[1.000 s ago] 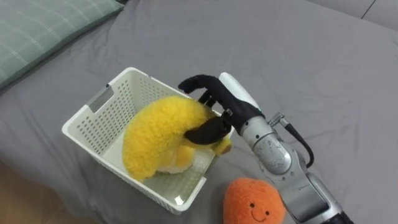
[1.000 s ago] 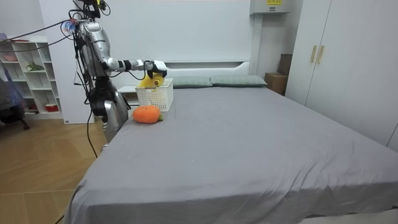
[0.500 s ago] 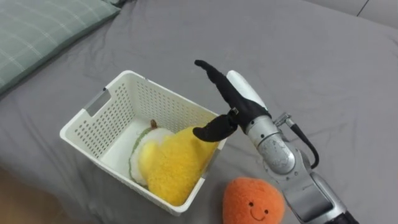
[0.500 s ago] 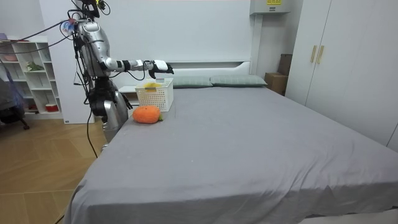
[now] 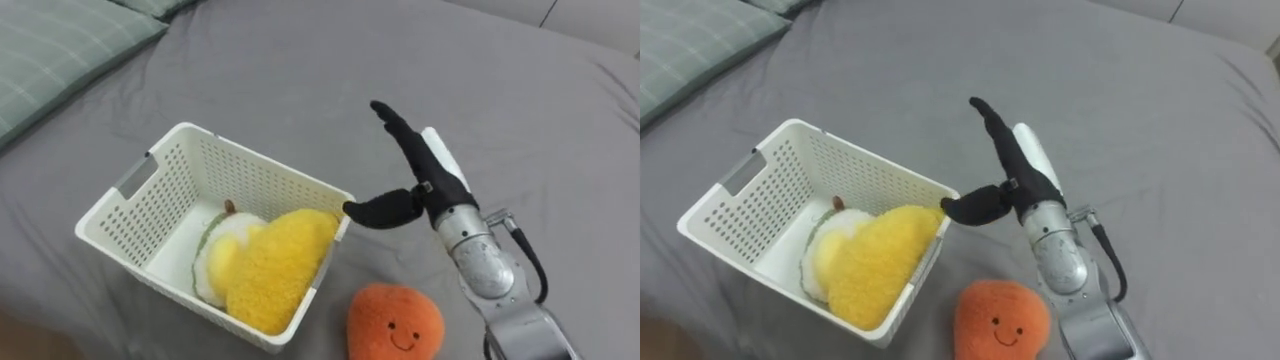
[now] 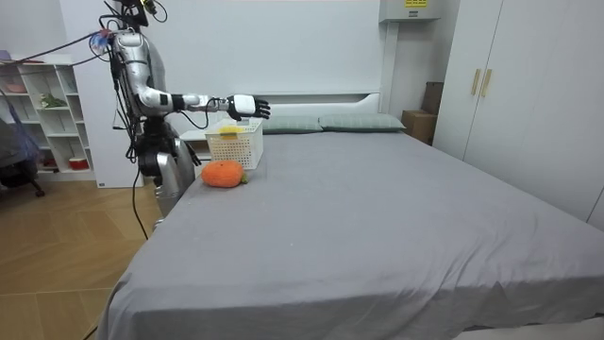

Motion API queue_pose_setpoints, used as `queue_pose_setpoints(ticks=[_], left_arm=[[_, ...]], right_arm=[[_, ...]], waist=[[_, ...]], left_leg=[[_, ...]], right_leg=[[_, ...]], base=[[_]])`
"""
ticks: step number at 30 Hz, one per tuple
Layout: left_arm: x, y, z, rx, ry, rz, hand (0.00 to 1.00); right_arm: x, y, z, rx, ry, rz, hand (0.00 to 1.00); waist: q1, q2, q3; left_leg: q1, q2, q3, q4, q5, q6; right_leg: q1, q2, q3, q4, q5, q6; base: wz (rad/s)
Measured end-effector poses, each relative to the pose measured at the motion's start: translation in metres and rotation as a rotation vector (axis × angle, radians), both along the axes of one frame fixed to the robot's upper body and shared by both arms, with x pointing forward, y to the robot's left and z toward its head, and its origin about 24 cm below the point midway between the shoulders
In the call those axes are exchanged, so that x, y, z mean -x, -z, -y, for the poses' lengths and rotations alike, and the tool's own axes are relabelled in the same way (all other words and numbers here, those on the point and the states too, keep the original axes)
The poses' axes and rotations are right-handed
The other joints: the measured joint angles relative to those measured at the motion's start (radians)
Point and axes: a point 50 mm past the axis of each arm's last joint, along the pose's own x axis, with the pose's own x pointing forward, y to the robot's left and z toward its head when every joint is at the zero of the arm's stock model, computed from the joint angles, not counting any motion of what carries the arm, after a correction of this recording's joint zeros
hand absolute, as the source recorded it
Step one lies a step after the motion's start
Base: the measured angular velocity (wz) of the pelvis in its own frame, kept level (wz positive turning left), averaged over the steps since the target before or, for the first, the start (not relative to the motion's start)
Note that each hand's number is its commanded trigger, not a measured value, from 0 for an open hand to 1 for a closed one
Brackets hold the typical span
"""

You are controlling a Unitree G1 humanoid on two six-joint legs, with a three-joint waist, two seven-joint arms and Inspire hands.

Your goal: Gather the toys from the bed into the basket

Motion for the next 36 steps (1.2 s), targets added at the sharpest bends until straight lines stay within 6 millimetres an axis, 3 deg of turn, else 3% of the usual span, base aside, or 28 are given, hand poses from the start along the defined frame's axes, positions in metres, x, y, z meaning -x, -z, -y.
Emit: queue_pose_setpoints(ticks=[3,7,15,29,36], left_arm=[[0.01,0.001,-0.002,-0.003,-0.019,-0.02,0.0],[0.016,0.002,-0.002,-0.003,-0.026,-0.037,0.0],[0.013,0.001,-0.002,-0.002,-0.024,-0.018,0.0],[0.011,0.001,-0.001,0.002,-0.053,-0.004,0.0],[0.008,0.001,-0.001,0.002,-0.049,0.002,0.0]], right_arm=[[0.013,0.013,0.015,-0.015,0.071,-0.043,0.0],[0.029,0.033,0.032,-0.014,0.152,-0.127,0.0],[0.036,0.046,0.055,-0.057,0.271,-0.174,0.0],[0.054,0.072,0.057,-0.058,0.256,-0.308,0.0],[0.062,0.089,0.046,-0.018,0.169,-0.402,0.0]], waist=[[-0.027,0.012,-0.0081],[-0.057,0.02,-0.007],[-0.096,0.013,-0.011],[-0.108,0.016,-0.0102],[-0.103,0.02,-0.0093]], left_leg=[[0.005,0.0,0.007,-0.005,-0.002,0.002],[0.017,0.002,0.022,-0.005,-0.004,0.002],[0.018,0.003,0.034,-0.002,-0.004,0.002],[0.013,0.004,0.037,0.0,-0.013,0.004],[0.016,0.005,0.047,-0.002,-0.014,0.006]], right_leg=[[0.005,0.0,0.007,0.0,0.0,0.001],[0.012,0.0,0.023,0.001,-0.001,0.003],[-0.002,0.002,0.044,0.015,-0.001,0.004],[-0.005,0.004,0.053,0.015,0.0,0.004],[-0.005,0.004,0.055,0.014,0.001,0.005]], base=[[-0.1],[-0.11],[-0.08],[0.0],[-0.02]])
